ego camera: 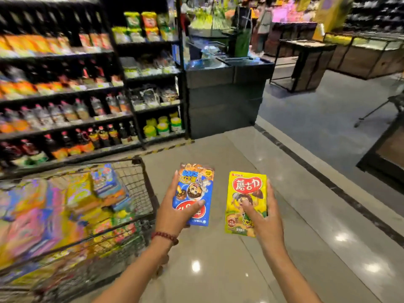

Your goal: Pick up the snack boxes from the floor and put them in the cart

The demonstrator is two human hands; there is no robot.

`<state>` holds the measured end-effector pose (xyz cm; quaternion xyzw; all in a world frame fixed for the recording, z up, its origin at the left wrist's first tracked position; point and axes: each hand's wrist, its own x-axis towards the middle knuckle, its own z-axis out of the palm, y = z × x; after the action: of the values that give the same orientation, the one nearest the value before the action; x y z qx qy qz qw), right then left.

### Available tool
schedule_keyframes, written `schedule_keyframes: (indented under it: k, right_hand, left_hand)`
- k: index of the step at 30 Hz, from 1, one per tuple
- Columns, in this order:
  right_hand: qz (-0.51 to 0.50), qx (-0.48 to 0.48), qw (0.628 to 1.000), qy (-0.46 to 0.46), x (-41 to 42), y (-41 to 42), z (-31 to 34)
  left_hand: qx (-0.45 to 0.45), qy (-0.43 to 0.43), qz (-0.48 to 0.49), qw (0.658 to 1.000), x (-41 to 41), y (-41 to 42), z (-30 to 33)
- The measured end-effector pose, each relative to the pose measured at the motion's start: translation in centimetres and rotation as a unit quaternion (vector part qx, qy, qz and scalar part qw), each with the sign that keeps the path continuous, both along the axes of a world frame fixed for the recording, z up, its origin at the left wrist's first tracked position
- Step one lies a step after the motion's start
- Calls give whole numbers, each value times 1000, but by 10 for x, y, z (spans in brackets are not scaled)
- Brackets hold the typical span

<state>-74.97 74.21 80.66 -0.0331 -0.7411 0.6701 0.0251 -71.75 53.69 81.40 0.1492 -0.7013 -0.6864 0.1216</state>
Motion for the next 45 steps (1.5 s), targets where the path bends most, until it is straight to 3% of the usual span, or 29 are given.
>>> schedule_keyframes:
  k: [9,15,21,27,31,40,45]
  right_hand:
    - [162,39,986,-23,-32,-252,-19]
    - [228,54,972,-32,-34,-343,-37]
    - [263,98,959,-46,-66,-385,-74]
    - [317,101,937,-110,-95,-413,-122]
    - [335,151,916,-159,-102,-425,-162]
    - [363,215,883,-207,-106,-451,-227]
    - [356,261,869,-225,-115,-473,-259]
  left_hand:
    - [-17,2,175,984,38,-231,-20]
    - [-29,-22,221,975,39,-294,-33]
    - [-32,-56,234,970,24,-325,-72]
    - [-12,-144,258,955,5,-351,-132]
    - [18,-193,257,947,-1,-366,-172]
    - [48,-296,206,931,-7,-393,-231]
    - [14,-348,153,925,-19,-417,-272]
